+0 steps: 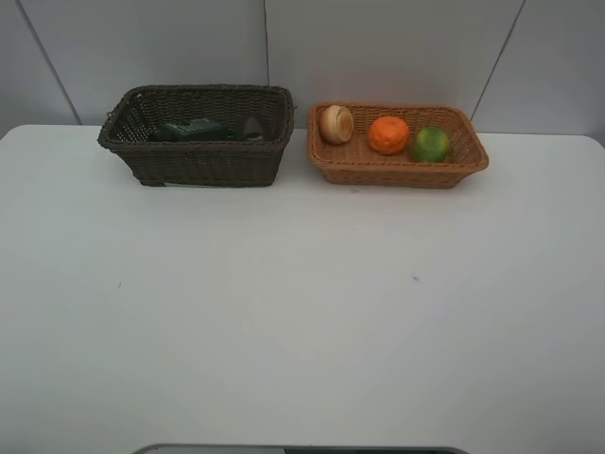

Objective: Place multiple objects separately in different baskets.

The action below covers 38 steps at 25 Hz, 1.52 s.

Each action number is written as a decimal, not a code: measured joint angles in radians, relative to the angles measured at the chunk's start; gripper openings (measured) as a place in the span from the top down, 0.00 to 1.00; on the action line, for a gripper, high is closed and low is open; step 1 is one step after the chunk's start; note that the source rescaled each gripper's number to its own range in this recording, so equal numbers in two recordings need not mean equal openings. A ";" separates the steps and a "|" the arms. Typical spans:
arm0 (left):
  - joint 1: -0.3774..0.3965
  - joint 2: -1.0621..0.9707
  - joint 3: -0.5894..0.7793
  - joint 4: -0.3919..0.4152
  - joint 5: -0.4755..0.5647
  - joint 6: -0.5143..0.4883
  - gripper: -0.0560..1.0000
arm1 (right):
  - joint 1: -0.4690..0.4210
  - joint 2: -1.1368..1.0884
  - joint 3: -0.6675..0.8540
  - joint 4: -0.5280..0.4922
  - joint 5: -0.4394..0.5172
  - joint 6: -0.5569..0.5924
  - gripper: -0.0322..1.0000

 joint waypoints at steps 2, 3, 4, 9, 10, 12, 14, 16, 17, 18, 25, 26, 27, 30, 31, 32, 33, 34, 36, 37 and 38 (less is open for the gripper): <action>0.000 -0.067 0.054 0.023 0.007 -0.043 0.00 | 0.000 0.000 0.000 0.000 0.000 0.000 0.24; 0.000 -0.102 0.083 0.034 0.007 -0.064 0.00 | 0.000 0.000 0.000 0.000 0.000 0.000 0.24; 0.000 -0.134 0.107 0.045 0.007 -0.079 0.00 | 0.000 0.000 0.000 0.000 0.000 0.000 0.24; 0.000 -0.227 0.184 0.117 0.006 -0.150 0.00 | 0.000 0.000 0.000 0.000 0.000 0.000 0.24; 0.000 -0.241 0.188 0.134 0.006 -0.165 0.00 | 0.000 0.000 0.000 0.000 0.000 0.000 0.24; 0.000 -0.264 0.202 0.176 -0.021 -0.178 0.00 | 0.000 0.000 0.000 0.000 0.000 0.000 0.24; 0.000 -0.268 0.212 0.178 -0.033 -0.180 0.00 | 0.000 0.000 0.000 0.000 0.000 0.000 0.24; 0.000 -0.268 0.213 0.179 -0.039 -0.181 0.00 | 0.000 0.000 0.000 0.000 0.000 0.000 0.24; 0.000 -0.270 0.213 0.179 -0.040 -0.182 0.00 | 0.000 0.000 0.000 0.000 0.000 0.000 0.24; 0.000 -0.272 0.213 0.179 -0.040 -0.182 0.00 | 0.000 0.000 0.000 0.000 0.000 0.000 0.24; 0.000 -0.286 0.213 0.156 -0.041 -0.181 0.00 | 0.000 0.000 0.000 0.000 0.000 0.000 0.24; 0.000 -0.287 0.213 0.146 -0.041 -0.181 0.00 | 0.000 0.000 0.000 0.000 0.000 0.000 0.24; 0.000 -0.287 0.213 0.138 -0.041 -0.181 0.00 | 0.000 0.000 0.000 0.000 0.000 0.000 0.24; 0.000 -0.287 0.213 0.132 -0.041 -0.181 0.00 | 0.000 0.000 0.000 0.000 0.000 0.000 0.24; 0.000 -0.287 0.213 0.131 -0.041 -0.181 0.00 | 0.000 0.000 0.000 0.000 0.000 0.000 0.24; 0.000 -0.287 0.213 0.131 -0.042 -0.181 0.00 | 0.000 0.000 0.000 0.000 0.000 0.000 0.24; 0.000 -0.287 0.213 0.131 -0.042 -0.181 0.00 | 0.000 0.000 0.000 0.000 0.000 0.000 0.24; 0.000 -0.287 0.213 0.131 -0.042 -0.181 0.00 | 0.000 0.000 0.000 0.000 0.000 0.000 0.24; 0.000 -0.287 0.213 0.131 -0.042 -0.181 0.00 | 0.000 0.000 0.000 0.000 0.000 0.000 0.24; 0.000 -0.287 0.213 0.131 -0.042 -0.181 0.00 | 0.000 0.000 0.000 0.000 0.000 0.000 0.24; 0.000 -0.287 0.213 0.131 -0.042 -0.181 0.00 | 0.000 0.000 0.000 0.000 0.000 0.000 0.24</action>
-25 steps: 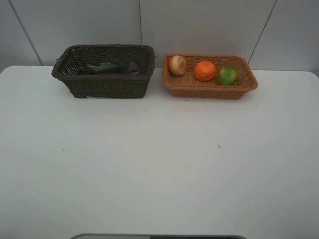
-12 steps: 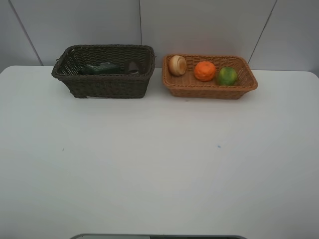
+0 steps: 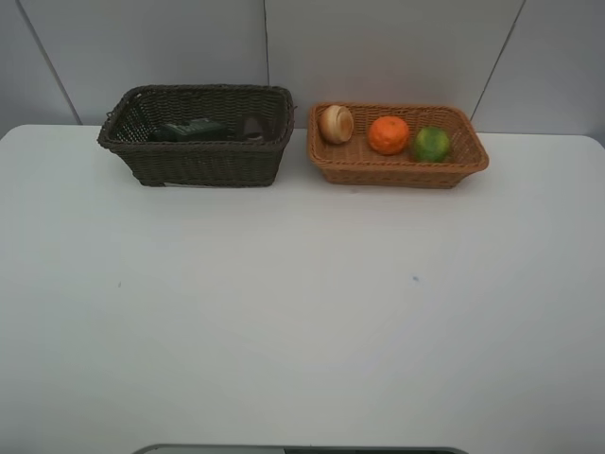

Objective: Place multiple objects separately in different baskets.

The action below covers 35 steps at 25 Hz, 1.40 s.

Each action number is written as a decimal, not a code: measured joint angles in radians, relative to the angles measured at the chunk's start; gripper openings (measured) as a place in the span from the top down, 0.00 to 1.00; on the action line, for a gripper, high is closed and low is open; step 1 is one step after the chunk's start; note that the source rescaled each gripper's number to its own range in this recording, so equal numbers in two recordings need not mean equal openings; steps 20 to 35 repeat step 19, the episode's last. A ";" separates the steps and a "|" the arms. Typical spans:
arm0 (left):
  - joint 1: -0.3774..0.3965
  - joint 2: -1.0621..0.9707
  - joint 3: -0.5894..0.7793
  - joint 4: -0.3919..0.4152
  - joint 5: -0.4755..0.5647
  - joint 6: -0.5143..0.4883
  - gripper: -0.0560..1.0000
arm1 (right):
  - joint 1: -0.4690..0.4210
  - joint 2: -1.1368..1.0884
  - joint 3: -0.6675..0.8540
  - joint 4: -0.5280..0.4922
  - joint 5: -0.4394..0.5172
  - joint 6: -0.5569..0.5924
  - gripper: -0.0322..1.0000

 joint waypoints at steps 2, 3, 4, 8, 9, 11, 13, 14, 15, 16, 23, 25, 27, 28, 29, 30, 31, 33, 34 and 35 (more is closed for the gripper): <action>0.000 0.000 0.000 0.000 0.000 0.000 0.00 | 0.000 0.000 0.000 0.000 0.000 0.000 0.24; 0.000 0.000 0.000 0.000 0.000 0.000 0.00 | 0.000 0.000 0.000 0.000 0.000 0.000 0.24; 0.000 0.000 0.000 0.000 0.000 0.000 0.00 | 0.000 0.000 0.000 0.000 0.000 0.000 0.24; 0.000 0.000 0.000 0.000 0.000 0.000 0.00 | 0.000 0.000 0.000 0.000 0.000 0.000 0.24; 0.000 0.000 0.000 0.000 0.000 0.000 0.00 | 0.000 0.000 0.000 0.000 0.000 0.000 0.24; 0.000 0.000 0.000 0.000 0.000 0.000 0.00 | 0.000 0.000 0.000 0.000 0.000 0.000 0.24; 0.000 0.000 0.000 0.000 0.000 0.000 0.00 | 0.000 0.000 0.000 0.000 0.000 0.000 0.24; 0.000 0.000 0.000 0.000 0.000 0.000 0.00 | 0.000 0.000 0.000 0.000 0.000 0.000 0.24; 0.000 0.000 0.000 0.000 0.000 0.000 0.00 | 0.000 0.000 0.000 0.000 0.000 0.000 0.24; 0.000 0.000 0.000 0.000 0.000 0.000 0.00 | 0.000 0.000 0.000 0.000 0.000 0.000 0.24; 0.000 0.000 0.000 0.000 0.000 0.000 0.00 | 0.000 0.000 0.000 0.000 0.000 0.000 0.24; 0.000 0.000 0.000 0.000 0.000 0.000 0.00 | 0.000 0.000 0.000 0.000 0.000 0.000 0.24; 0.000 0.000 0.000 0.000 0.000 0.000 0.00 | 0.000 0.000 0.000 0.000 0.000 0.000 0.24; 0.000 0.000 0.000 0.000 0.000 0.000 0.00 | 0.000 0.000 0.000 0.000 0.000 0.000 0.24; 0.000 0.000 0.000 0.000 0.000 0.000 0.00 | 0.000 0.000 0.000 0.000 0.000 0.000 0.24; 0.000 0.000 0.000 0.000 0.000 0.000 0.00 | 0.000 0.000 0.000 0.000 0.000 0.000 0.24; 0.000 0.000 0.000 0.000 0.000 0.000 0.00 | 0.000 0.000 0.000 0.000 0.000 0.000 0.24; 0.000 0.000 0.000 0.000 0.000 0.000 0.00 | 0.000 0.000 0.000 0.000 0.000 0.000 0.24; 0.000 0.000 0.000 0.000 0.000 0.000 0.00 | 0.000 0.000 0.000 0.000 0.000 0.000 0.24; 0.000 0.000 0.000 0.000 0.000 0.000 0.00 | 0.000 0.000 0.000 0.000 0.000 0.000 0.24</action>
